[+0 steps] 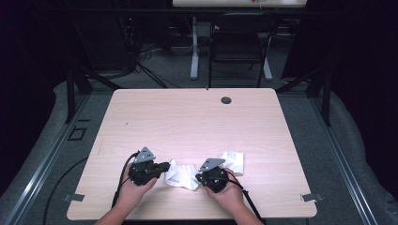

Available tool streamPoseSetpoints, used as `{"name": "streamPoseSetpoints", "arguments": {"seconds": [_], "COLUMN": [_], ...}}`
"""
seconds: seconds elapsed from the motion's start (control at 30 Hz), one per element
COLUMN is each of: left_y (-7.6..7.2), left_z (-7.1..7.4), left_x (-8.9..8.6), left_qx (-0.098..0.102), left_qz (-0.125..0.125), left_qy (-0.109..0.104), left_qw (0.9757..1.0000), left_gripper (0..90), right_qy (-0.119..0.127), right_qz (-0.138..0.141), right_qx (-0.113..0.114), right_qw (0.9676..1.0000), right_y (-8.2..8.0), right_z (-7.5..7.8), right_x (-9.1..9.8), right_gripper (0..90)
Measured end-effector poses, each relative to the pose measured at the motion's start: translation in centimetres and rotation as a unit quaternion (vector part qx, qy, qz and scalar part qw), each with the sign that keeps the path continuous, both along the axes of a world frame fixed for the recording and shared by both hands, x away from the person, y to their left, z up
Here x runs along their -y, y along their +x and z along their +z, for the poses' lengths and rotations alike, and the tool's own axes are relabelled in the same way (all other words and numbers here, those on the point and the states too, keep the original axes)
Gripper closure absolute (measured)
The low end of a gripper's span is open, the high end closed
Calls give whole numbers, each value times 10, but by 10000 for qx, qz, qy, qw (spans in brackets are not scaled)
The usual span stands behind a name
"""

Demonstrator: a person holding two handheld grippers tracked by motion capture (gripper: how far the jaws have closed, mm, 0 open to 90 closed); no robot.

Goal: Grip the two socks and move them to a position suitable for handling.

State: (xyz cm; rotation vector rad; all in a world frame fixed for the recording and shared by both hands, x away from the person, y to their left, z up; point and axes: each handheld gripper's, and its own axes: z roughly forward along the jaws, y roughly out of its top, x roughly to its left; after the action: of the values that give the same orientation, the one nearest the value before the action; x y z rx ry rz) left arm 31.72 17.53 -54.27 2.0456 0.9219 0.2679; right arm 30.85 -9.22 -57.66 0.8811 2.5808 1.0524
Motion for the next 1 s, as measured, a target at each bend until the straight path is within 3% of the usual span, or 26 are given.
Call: {"name": "streamPoseSetpoints", "arguments": {"seconds": [0.17,0.23,0.27,0.37,0.43,0.5,0.57,0.63,0.8,1.0], "left_y": [0,-2,-2,-3,-2,-1,-1,0,4,3], "left_z": [4,11,12,8,2,-5,-7,-15,-25,-30], "left_x": [-9,-14,-14,-11,-8,-7,-7,-7,-8,-5], "left_qx": [165,235,267,262,234,68,42,-12,-162,-264], "left_qz": [186,288,265,196,151,148,155,178,180,124], "left_qy": [6,-210,-203,-52,203,348,385,606,899,946], "left_qw": [9997,9991,9991,9995,9994,9993,9991,9980,9957,9951], "left_gripper": [769,745,739,731,724,712,701,699,693,686], "right_qy": [40,42,41,44,50,-6,-14,35,66,7], "right_qz": [-21,-26,-31,-31,-42,-10,-47,-58,-84,-92], "right_qx": [-5,-2,-2,-8,-13,-19,-11,-77,-136,-139], "right_qw": [10000,10000,10000,10000,10000,10000,10000,9999,9999,9999], "right_y": [0,0,0,0,0,0,0,1,3,2], "right_z": [-1,-1,-1,-1,-1,0,0,0,0,1], "right_x": [0,0,0,0,0,2,2,4,8,11], "right_gripper": [900,900,900,900,900,900,900,900,900,900]}}
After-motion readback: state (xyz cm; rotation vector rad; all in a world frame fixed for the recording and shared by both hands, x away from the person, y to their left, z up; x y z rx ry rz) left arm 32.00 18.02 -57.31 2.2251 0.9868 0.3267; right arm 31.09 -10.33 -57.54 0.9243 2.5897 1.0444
